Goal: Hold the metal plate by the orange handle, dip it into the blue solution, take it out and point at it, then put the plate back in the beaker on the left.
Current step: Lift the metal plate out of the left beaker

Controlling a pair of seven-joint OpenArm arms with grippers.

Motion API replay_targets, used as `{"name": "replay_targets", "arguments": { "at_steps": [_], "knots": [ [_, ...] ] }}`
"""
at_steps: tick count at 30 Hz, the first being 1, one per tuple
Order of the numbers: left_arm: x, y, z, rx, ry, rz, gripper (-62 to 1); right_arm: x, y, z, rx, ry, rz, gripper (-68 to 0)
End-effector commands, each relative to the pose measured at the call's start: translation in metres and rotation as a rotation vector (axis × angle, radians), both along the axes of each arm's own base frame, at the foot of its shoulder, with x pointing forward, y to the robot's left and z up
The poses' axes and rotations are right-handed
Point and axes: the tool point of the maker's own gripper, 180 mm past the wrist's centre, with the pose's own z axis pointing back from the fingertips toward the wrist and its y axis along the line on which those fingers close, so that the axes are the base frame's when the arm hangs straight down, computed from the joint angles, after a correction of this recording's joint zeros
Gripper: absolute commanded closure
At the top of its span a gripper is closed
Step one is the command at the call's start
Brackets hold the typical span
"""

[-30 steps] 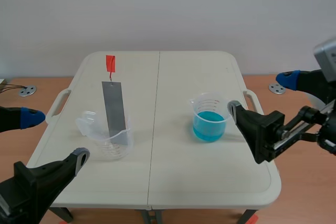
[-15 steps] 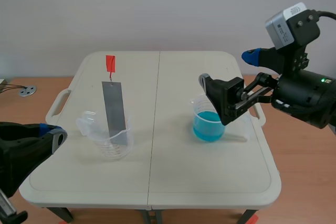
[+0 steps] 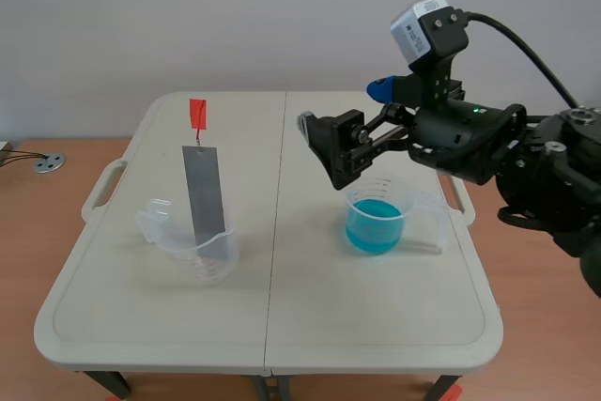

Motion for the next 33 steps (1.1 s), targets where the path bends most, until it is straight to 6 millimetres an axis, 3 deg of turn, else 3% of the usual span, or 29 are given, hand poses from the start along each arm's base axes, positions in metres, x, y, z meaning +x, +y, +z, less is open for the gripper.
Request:
{"name": "replay_targets", "arguments": {
  "at_steps": [1,7,17,23,33],
  "knots": [
    [-0.010,0.003,-0.005,0.012,0.028,0.005,-5.8,0.008,0.009,0.017,0.026,-0.041,0.017,-66.1],
    [-0.045,0.023,-0.029,0.049,0.141,0.038,-5.8,0.019,0.039,0.017,0.026,-0.029,0.071,-66.1],
    [-0.057,0.051,-0.056,0.040,0.136,0.108,-5.8,0.031,0.083,0.015,0.042,0.002,0.133,-66.1],
    [-0.061,0.071,-0.086,0.075,0.178,0.152,-5.8,0.030,0.112,0.012,0.044,0.028,0.195,-66.1],
    [-0.088,0.078,-0.119,0.089,0.279,0.167,-5.7,0.031,0.152,0.006,0.031,0.069,0.254,-66.1]
  ]
}}
